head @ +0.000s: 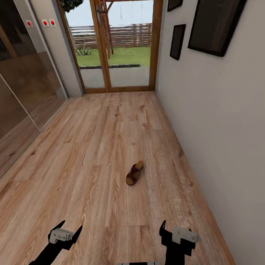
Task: Pick up the two gym shoes and the two sandals from the corridor floor and place them onto the hallstand (shoe rack) in the corridor, making sure they are on the rack and not on the floor. Arrange them so the two gym shoes are next to each other and the two sandals are next to each other.
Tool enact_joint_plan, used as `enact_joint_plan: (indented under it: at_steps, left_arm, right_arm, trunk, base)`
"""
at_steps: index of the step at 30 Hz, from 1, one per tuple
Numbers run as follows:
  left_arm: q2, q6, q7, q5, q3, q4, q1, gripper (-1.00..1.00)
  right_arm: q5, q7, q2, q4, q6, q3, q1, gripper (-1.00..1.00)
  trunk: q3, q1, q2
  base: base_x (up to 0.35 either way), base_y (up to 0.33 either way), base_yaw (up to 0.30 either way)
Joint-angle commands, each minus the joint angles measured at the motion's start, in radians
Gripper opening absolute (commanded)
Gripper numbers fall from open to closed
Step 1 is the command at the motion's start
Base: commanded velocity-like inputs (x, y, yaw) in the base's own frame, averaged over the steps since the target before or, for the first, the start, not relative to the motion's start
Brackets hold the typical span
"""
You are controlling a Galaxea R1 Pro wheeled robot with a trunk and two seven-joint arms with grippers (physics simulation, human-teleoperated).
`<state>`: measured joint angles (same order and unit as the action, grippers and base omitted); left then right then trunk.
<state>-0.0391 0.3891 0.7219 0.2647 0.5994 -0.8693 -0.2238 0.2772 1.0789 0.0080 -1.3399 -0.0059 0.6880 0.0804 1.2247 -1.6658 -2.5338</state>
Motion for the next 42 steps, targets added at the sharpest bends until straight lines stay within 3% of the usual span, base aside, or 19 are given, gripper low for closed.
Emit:
enact_joint_plan:
  at_steps: [1,12,28,42]
  left_arm:
    - [0.001,0.005,0.004,0.008,0.004,0.000,-0.001,1.00]
    - [0.001,0.005,0.004,0.008,0.004,0.000,0.000,1.00]
    - [0.001,0.005,0.004,0.008,0.004,0.000,0.000,1.00]
    - [0.002,0.005,0.003,0.008,0.004,0.000,0.000,1.00]
  right_arm:
    - [0.005,0.005,0.000,-0.001,-0.001,0.002,0.001,1.00]
    - [0.005,0.005,0.000,-0.001,-0.001,0.002,0.001,1.00]
    - [0.005,0.006,0.000,-0.001,0.000,0.002,0.001,1.00]
    - [0.005,0.006,0.000,-0.001,-0.001,0.003,0.001,1.00]
  trunk:
    - [0.001,0.000,0.000]
    - [0.001,0.000,0.000]
    - [0.001,0.000,0.000]
    - [0.001,0.000,0.000]
  base:
    - [0.033,0.000,0.000]
    - [0.014,0.000,0.115]
    - [0.002,0.000,0.255]
    - [0.000,0.000,0.058]
